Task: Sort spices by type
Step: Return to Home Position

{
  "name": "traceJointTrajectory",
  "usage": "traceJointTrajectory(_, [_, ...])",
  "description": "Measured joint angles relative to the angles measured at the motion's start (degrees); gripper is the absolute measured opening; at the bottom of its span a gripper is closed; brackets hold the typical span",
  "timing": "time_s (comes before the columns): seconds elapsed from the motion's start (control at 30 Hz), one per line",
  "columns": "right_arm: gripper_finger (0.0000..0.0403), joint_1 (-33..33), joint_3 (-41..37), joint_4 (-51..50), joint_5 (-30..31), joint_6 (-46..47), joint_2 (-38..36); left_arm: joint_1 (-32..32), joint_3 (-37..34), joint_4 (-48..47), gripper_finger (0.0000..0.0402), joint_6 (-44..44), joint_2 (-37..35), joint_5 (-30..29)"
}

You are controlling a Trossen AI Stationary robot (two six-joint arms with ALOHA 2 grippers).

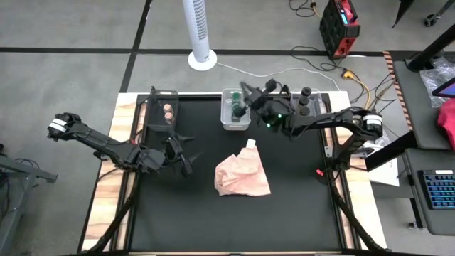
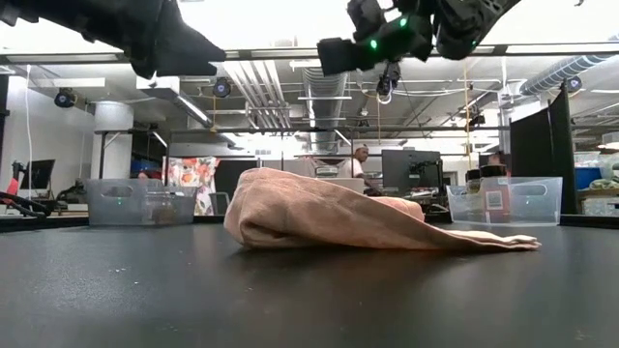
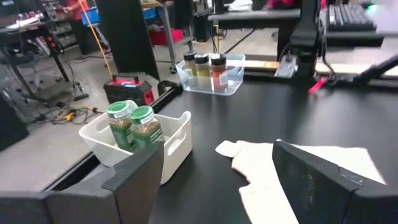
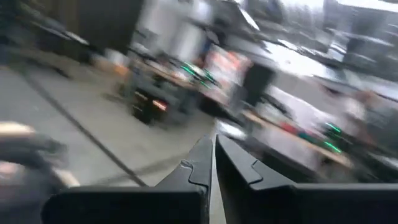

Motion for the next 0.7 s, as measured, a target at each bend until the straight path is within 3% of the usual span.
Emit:
traceJointTrajectory(0.1, [0.0012, 0.35, 0.00, 4.80, -2.19, -1.96, 0.89, 0.00, 0.41, 0.00, 0.0284, -0.83, 0.00, 0.01])
traceJointTrajectory(0.27, [0.0012, -1.32, -0.06, 5.35, 3.48, -2.59, 1.15, 0.00, 1.54, 0.13, 0.0284, -1.05, -0.02, -0.02])
traceJointTrajectory(0.7, [0.0012, 12.21, -7.52, 0.17, 2.53, 4.32, 0.79, 0.00, 1.87, -0.10, 0.0284, 0.47, 0.00, -0.13])
